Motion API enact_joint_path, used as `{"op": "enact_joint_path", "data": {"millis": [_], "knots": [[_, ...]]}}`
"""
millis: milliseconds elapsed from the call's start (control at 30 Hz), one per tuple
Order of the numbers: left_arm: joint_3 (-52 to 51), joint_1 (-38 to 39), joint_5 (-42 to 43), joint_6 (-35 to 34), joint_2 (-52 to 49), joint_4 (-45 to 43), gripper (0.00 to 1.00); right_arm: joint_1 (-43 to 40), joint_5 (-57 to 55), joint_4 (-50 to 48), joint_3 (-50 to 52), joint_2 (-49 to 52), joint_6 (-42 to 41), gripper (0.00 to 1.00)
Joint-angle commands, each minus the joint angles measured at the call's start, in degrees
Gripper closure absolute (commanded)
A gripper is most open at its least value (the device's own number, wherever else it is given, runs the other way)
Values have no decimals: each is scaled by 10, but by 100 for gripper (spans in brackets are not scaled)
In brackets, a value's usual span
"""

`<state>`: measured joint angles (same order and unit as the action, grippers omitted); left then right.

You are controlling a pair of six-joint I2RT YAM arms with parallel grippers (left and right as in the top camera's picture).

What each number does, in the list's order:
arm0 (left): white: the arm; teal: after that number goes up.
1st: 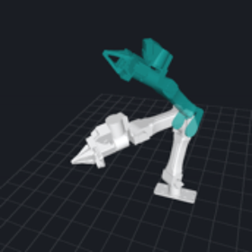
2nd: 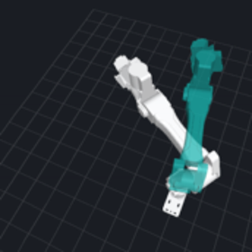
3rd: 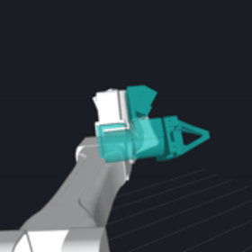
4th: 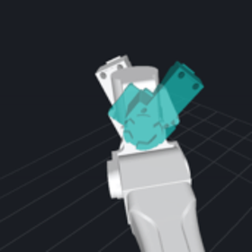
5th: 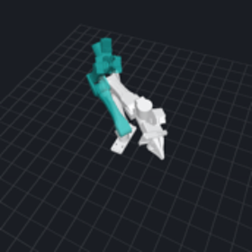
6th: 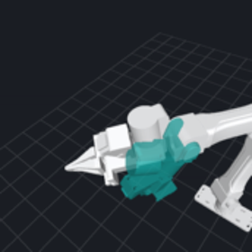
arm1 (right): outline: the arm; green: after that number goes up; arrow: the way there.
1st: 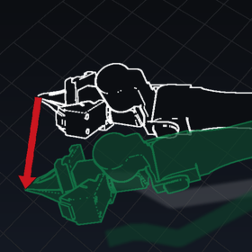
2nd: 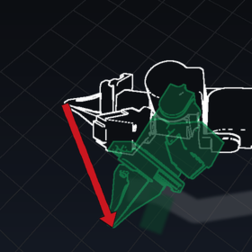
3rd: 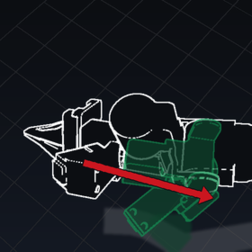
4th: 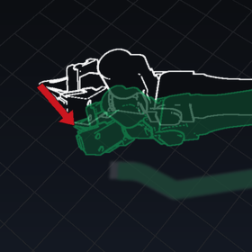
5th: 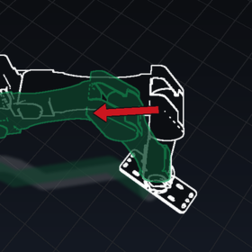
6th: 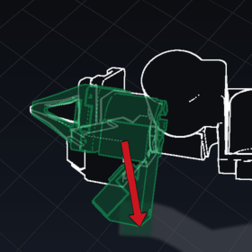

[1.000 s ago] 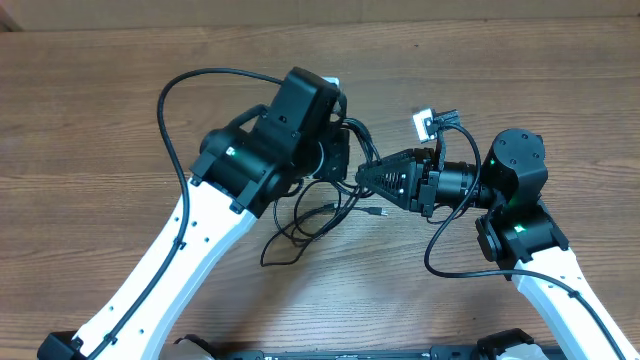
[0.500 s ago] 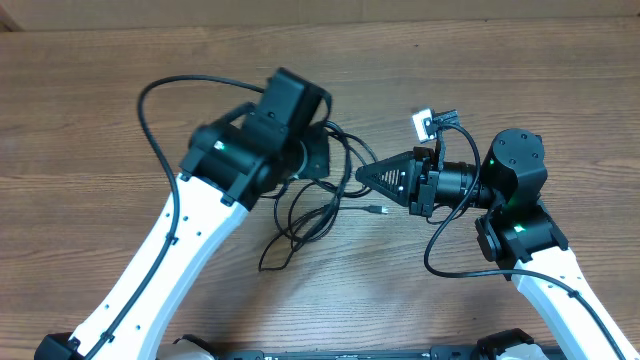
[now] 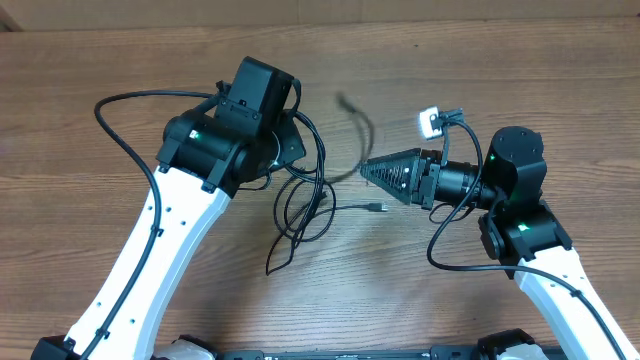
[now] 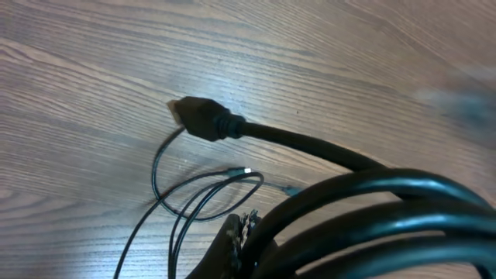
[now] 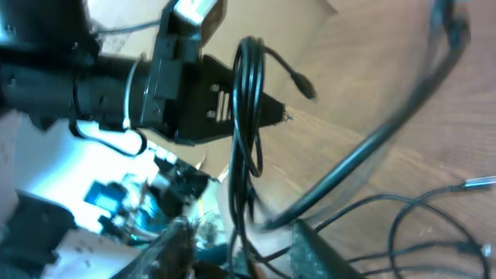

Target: Untangle cables

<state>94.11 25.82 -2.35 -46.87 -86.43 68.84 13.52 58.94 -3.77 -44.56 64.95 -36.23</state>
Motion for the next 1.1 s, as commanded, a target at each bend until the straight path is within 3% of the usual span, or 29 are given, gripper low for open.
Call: {"op": "enact_joint_path", "data": {"millis": [0, 267, 467, 600, 833, 1067], "knots": [[5, -3, -15, 0, -5, -1, 96, -2, -19, -1, -4, -3, 2, 35], [5, -3, 9, 111, -5, -10, 96, -2, -24, 1, -4, -3, 13, 24], [5, 2, 99, 179, -5, -30, 96, -2, -23, 1, -4, -3, 68, 29], [5, 20, 102, 182, -5, -29, 96, -1, -23, -23, -4, -3, 68, 48], [5, 61, 101, 186, -5, -33, 96, -1, -2, -84, -4, -3, 68, 38], [5, 78, 99, 186, -5, -44, 96, -1, -2, -79, -4, -3, 68, 38]]}}
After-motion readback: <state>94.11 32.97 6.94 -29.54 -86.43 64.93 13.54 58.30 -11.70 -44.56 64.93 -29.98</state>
